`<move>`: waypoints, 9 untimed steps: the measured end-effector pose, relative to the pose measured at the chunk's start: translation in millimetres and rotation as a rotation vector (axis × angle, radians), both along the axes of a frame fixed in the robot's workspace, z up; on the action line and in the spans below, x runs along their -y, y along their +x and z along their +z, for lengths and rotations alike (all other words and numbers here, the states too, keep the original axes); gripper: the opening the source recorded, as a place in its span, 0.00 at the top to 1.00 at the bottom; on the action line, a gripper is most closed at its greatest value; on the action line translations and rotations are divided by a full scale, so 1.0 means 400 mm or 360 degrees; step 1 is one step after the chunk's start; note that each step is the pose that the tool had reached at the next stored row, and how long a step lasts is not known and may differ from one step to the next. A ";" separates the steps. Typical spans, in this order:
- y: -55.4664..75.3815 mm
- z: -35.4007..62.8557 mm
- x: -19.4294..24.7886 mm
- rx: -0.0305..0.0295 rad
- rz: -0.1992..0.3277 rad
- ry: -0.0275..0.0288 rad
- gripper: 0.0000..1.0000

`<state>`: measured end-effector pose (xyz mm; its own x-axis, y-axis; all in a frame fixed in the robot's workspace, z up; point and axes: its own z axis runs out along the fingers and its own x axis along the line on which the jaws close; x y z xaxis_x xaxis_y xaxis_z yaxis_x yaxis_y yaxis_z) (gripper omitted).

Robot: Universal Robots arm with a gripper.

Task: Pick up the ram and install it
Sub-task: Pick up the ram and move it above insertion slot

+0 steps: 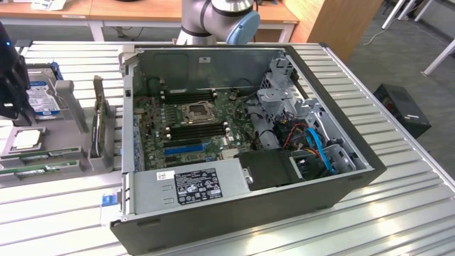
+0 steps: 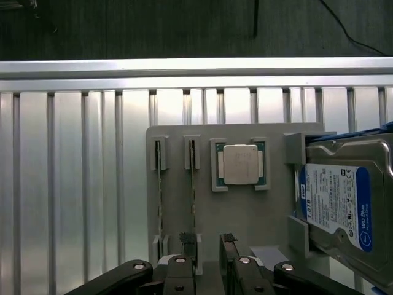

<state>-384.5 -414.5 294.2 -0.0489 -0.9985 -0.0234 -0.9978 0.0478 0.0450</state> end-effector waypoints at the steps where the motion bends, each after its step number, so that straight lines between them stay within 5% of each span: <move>1: 0.000 -0.003 0.000 0.00000 0.0000 0.00000 0.70; 9: 0.000 -0.007 0.000 -0.00001 0.0000 -0.00001 0.70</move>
